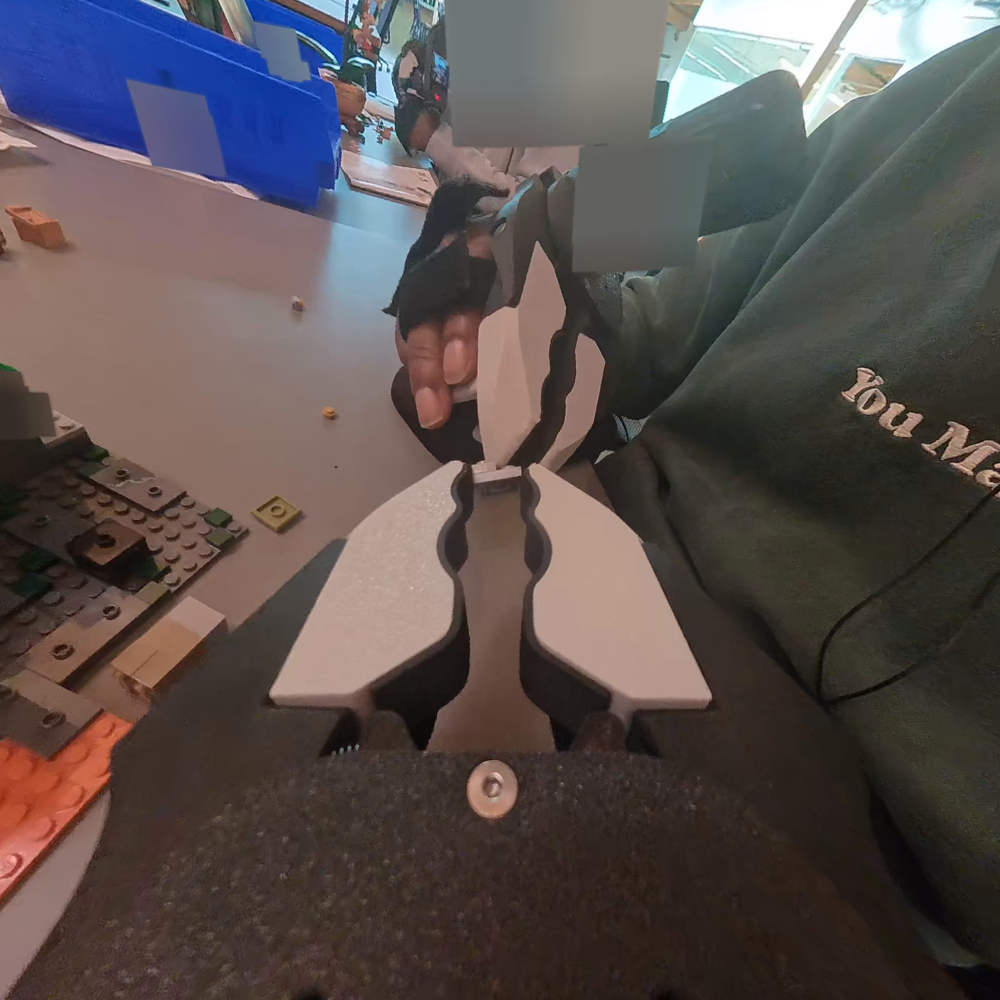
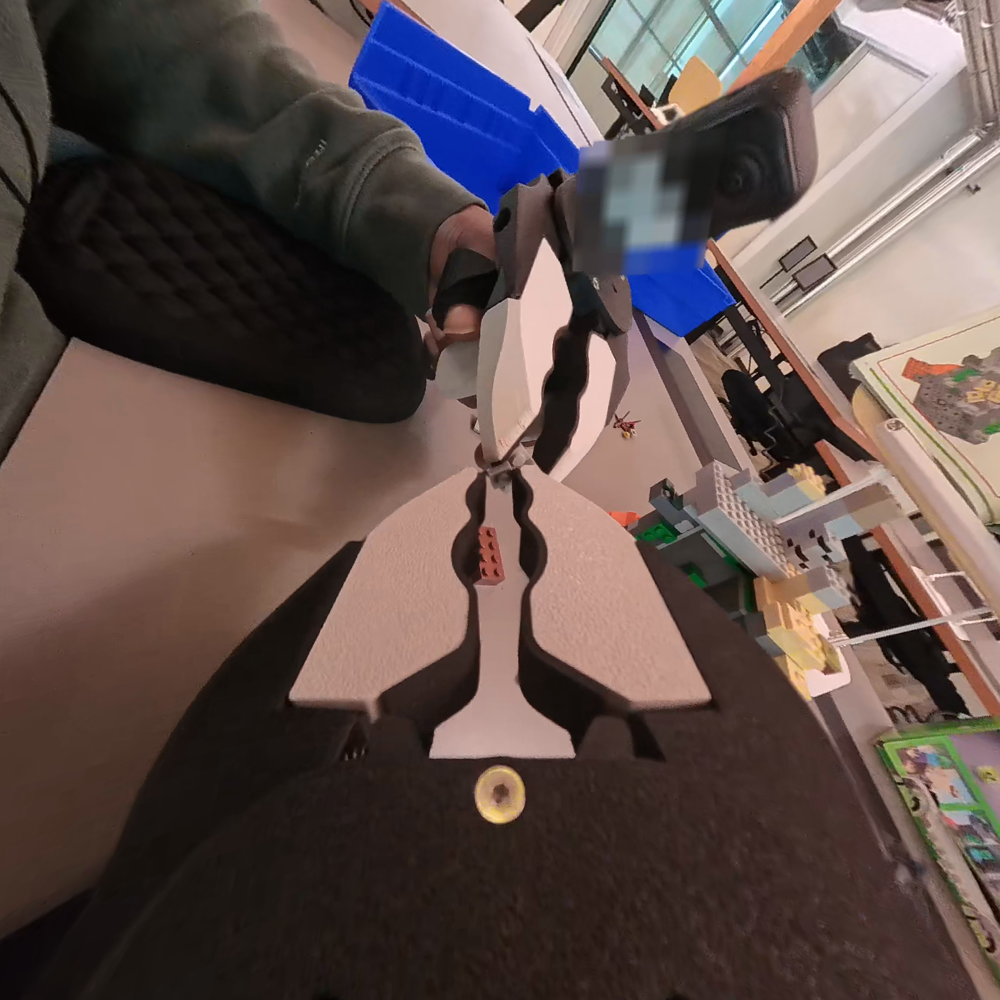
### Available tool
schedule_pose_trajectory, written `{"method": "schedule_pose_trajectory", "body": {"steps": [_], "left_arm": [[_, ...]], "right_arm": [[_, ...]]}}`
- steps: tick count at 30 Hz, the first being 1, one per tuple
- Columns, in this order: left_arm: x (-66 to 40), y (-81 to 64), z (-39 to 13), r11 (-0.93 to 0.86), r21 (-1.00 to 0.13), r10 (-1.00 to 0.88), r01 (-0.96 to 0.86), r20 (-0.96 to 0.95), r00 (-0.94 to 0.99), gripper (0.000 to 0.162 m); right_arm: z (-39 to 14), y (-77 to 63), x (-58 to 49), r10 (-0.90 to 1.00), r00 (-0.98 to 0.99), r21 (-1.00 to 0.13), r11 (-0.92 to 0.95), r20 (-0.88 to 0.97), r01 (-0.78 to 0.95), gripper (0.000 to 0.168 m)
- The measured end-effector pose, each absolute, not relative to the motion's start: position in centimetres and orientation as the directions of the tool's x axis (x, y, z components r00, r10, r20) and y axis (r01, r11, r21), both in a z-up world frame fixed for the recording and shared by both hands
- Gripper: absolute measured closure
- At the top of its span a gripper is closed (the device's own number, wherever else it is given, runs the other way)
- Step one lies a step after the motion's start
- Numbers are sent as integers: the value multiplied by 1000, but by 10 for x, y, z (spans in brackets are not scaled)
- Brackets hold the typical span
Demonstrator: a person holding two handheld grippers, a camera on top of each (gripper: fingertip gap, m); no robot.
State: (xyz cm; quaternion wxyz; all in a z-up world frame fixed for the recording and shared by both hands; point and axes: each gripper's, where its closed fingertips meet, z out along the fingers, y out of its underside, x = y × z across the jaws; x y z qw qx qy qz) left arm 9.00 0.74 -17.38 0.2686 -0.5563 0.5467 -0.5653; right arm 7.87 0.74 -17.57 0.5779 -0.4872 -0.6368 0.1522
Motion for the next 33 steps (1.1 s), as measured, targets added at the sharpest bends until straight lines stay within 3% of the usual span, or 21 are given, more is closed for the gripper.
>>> {"method": "schedule_pose_trajectory", "body": {"steps": [7, 16, 18, 20, 28, 33], "left_arm": [[90, 13, -183, -289, -889, -914, -354, 367, -174, 145], [86, 24, -181, -203, -916, -962, -347, 252, -103, 145], [87, -1, -194, -127, -896, -950, -425, 232, -206, 145], [99, -3, -214, -42, -865, -975, -500, 145, -169, 145], [91, 24, -178, -164, -932, -975, -322, 202, -91, 145], [91, 25, -166, -302, -919, -933, -256, 340, -120, 146]], "right_arm": [[-185, 16, 79, 733, 151, -665, 486, 664, 567, 161], [-182, 32, 83, 803, 289, -788, 323, 521, 524, 163], [-166, 48, 97, 770, 392, -826, 295, 504, 481, 168], [-163, 46, 97, 793, 383, -843, 284, 475, 457, 168], [-166, 33, 94, 807, 323, -837, 342, 494, 426, 168], [-164, 25, 88, 794, 291, -816, 392, 533, 425, 155]]}}
